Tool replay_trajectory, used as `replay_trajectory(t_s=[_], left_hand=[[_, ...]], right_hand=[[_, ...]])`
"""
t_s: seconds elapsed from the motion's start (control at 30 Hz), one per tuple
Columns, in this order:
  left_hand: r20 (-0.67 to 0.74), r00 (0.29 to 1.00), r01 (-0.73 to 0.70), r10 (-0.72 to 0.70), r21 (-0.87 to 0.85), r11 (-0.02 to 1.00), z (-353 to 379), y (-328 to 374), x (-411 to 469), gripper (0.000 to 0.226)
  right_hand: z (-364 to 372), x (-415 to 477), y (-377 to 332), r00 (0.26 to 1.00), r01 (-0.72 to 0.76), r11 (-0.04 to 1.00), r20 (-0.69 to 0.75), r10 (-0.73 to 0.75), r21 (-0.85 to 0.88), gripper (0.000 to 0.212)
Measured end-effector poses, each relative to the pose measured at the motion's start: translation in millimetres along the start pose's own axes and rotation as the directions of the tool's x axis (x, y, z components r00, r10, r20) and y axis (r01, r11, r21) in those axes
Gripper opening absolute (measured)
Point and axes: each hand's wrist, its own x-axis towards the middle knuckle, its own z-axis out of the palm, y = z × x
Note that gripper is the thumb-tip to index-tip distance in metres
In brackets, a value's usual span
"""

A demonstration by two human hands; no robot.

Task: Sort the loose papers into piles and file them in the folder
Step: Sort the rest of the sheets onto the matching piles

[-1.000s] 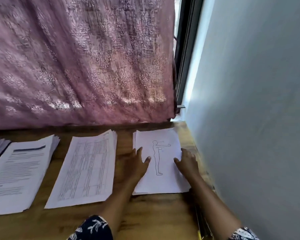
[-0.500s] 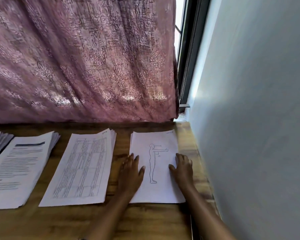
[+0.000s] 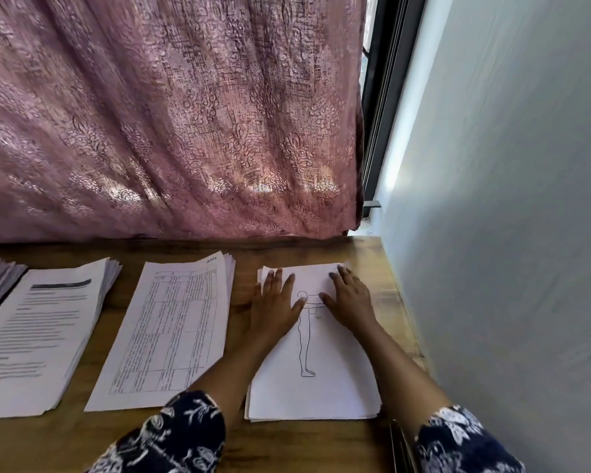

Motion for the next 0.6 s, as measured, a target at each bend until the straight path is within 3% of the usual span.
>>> replay_trajectory(t_s=[0.1, 0.2, 0.27, 0.37, 0.43, 0.6], left_hand=[[-0.008, 1.000, 0.026, -0.026, -0.035, 0.999, 15, -14, -10, 0.076], [-0.093, 0.996, -0.005, 0.000, -0.051, 0.999, 28, -28, -34, 0.103], [-0.096, 0.995, -0.005, 0.000, -0.047, 0.999, 29, -32, -44, 0.107], [-0.067, 0.997, 0.034, -0.033, 0.010, 0.999, 21, -26, -43, 0.088], [-0.061, 0.997, 0.060, -0.057, 0.044, 0.997, 14, -16, -31, 0.066], [-0.084, 0.992, -0.101, 0.097, -0.044, 0.994, 16, -3, -14, 0.051]], right_hand=[[14, -3, 7, 0.990, -0.026, 0.996, 0.134, 0.038, -0.086, 0.076], [29, -25, 1, 0.995, 0.011, 0.997, 0.097, -0.003, -0.082, 0.110], [35, -32, 1, 0.998, 0.012, 1.000, 0.059, -0.011, -0.022, 0.115], [34, -33, 2, 0.998, -0.016, 0.989, -0.057, 0.025, 0.146, 0.102], [33, -30, 5, 0.995, -0.022, 0.989, -0.090, 0.036, 0.145, 0.100], [27, -27, 5, 0.995, -0.029, 0.993, -0.096, 0.040, 0.112, 0.106]])
